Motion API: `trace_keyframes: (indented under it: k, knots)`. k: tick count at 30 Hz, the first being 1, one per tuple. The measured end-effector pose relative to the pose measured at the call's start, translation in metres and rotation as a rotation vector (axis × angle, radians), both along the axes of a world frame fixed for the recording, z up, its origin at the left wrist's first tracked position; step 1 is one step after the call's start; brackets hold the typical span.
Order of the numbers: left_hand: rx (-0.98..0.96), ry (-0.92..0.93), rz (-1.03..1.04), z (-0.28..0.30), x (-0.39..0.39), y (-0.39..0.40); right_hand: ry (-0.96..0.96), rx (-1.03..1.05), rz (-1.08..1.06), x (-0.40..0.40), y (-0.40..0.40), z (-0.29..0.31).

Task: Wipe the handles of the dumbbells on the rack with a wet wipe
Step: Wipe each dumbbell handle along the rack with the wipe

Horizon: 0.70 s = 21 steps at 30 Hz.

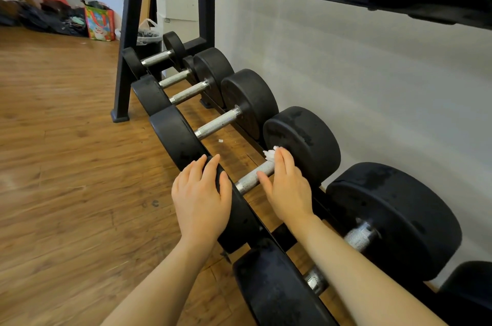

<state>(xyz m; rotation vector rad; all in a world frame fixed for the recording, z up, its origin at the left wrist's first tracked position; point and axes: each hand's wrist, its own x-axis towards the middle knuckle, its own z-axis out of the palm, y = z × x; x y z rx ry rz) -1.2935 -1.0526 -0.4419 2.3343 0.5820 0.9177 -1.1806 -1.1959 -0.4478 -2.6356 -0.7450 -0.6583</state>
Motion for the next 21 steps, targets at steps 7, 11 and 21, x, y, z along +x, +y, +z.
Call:
trace_keyframes:
  k: [7,11,21]
  knots:
    - [-0.005,-0.013,-0.006,0.001,-0.001,0.0,-0.032,-0.067,0.027,-0.005,0.002,0.0]
    - [-0.003,-0.015,-0.009,0.001,-0.001,0.0,-0.096,-0.042,-0.094,-0.004,0.003,0.0]
    - [-0.003,-0.009,-0.012,0.001,0.0,0.0,-0.017,0.025,-0.057,0.0,-0.009,0.01]
